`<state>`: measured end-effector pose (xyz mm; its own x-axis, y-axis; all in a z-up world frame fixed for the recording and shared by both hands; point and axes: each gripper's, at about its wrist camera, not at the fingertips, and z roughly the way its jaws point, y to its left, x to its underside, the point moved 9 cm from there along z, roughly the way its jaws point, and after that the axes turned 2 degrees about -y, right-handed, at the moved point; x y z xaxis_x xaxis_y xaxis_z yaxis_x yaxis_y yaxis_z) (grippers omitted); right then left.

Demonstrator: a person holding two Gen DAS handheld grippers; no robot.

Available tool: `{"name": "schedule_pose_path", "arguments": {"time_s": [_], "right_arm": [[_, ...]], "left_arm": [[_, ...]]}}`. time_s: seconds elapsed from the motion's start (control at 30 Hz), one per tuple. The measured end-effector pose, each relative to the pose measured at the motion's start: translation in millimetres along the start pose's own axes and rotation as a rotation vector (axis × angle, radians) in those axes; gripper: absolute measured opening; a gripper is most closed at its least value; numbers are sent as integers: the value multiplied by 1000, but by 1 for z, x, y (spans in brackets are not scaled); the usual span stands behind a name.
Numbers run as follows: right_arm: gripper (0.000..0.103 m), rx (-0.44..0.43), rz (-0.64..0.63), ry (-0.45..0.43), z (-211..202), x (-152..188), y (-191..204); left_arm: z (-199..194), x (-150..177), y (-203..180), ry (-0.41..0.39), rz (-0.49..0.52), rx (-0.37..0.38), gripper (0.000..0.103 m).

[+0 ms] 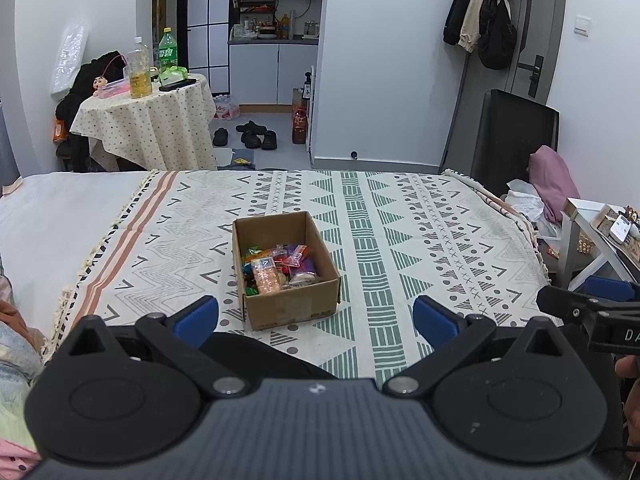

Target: Organize snacks

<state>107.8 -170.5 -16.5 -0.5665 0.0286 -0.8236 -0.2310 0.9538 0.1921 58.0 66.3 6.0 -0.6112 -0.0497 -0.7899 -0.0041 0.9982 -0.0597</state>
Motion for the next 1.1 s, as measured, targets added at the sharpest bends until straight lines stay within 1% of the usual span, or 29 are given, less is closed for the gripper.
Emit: {"name": "schedule_pose_path", "arguments": {"time_s": [0.77,1.1], "right_arm": [[103,0,-5,-2,-1,1,-1],[103,-2,-5,0,0,1,-2]], "left_arm": [[-1,0,0,-2,-1,0,103],[-2,2,-6,-8,16,12,103]]}}
